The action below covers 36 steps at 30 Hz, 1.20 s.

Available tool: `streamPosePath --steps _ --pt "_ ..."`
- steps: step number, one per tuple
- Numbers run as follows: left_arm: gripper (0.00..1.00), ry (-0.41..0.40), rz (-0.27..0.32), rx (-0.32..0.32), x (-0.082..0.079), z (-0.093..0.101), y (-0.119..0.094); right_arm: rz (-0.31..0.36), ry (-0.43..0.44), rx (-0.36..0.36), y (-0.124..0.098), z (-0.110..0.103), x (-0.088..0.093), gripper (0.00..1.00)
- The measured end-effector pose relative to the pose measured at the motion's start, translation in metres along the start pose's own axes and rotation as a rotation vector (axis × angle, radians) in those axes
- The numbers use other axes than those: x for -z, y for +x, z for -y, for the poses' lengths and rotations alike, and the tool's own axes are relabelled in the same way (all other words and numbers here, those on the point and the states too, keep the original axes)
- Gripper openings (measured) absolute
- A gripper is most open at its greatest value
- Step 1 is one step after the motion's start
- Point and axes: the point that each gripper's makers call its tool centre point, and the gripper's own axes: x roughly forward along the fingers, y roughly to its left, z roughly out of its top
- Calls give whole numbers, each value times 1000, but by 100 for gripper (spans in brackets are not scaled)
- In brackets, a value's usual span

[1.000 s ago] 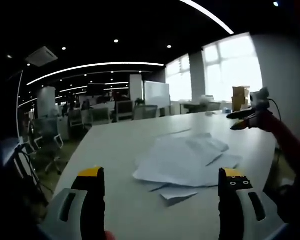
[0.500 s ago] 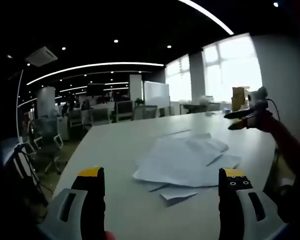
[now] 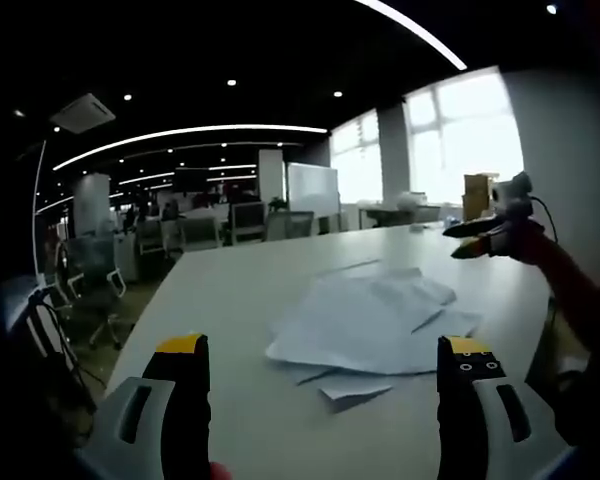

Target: Organize the stack of printing papers by aligning and flattening the scattered papers on the table

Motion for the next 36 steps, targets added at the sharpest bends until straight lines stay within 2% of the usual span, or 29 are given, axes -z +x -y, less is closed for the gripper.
streamPosePath --steps 9,36 --pt "97 4 3 4 -2 2 -1 7 -6 -1 4 -1 -6 88" --pt "97 7 7 11 -5 6 -1 1 -17 -9 15 -7 -8 88"
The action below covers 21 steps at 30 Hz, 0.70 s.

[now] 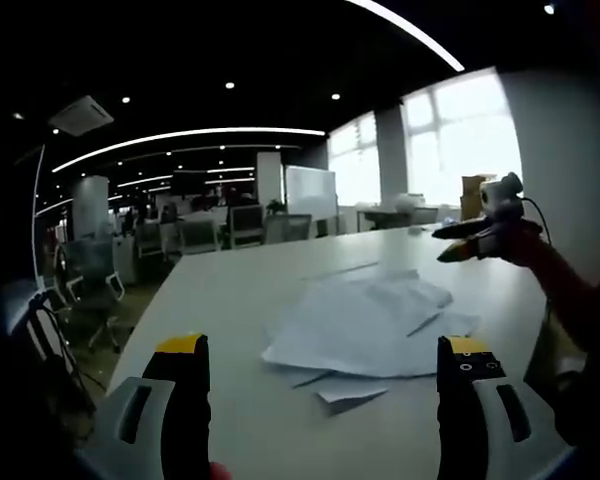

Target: Organize the stack of printing papers by aligning and flattening the scattered papers on the table

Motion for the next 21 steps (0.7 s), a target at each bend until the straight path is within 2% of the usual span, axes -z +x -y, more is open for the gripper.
streamPosePath --steps 21 --pt "97 -2 5 9 0 3 0 7 -7 -8 7 -6 -5 87"
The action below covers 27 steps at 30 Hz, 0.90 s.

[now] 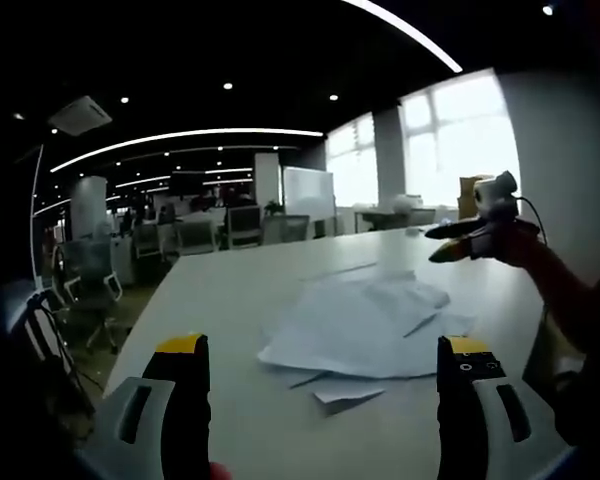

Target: Organize the stack of printing papers by aligning and flattening the scattered papers on the table

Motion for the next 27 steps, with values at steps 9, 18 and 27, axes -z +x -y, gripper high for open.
streamPosePath --steps 9,18,27 --pt "97 -3 4 5 -1 1 -1 0 0 -3 3 -2 0 87" --pt "97 -3 5 7 -1 1 -3 -10 -1 -2 9 -1 3 87" --pt "97 1 4 8 -1 2 -3 -22 -3 -4 17 -1 8 87"
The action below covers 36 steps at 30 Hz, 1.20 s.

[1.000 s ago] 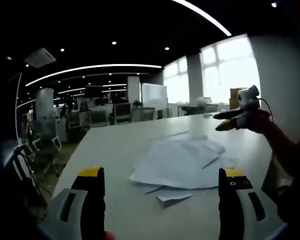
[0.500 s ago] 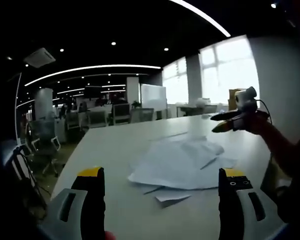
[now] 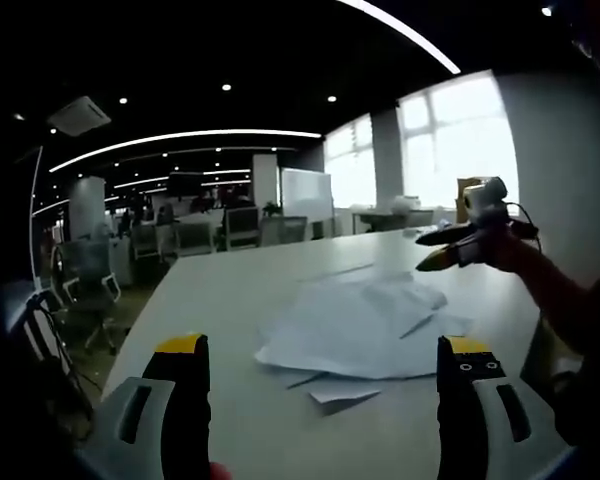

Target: Organize the stack of printing papers by aligning and flattening the scattered papers on the table

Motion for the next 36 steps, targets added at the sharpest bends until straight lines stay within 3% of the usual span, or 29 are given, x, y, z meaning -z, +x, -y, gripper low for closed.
streamPosePath --steps 36 --pt "97 1 7 -1 -2 0 -2 -29 13 -17 24 -2 11 86"
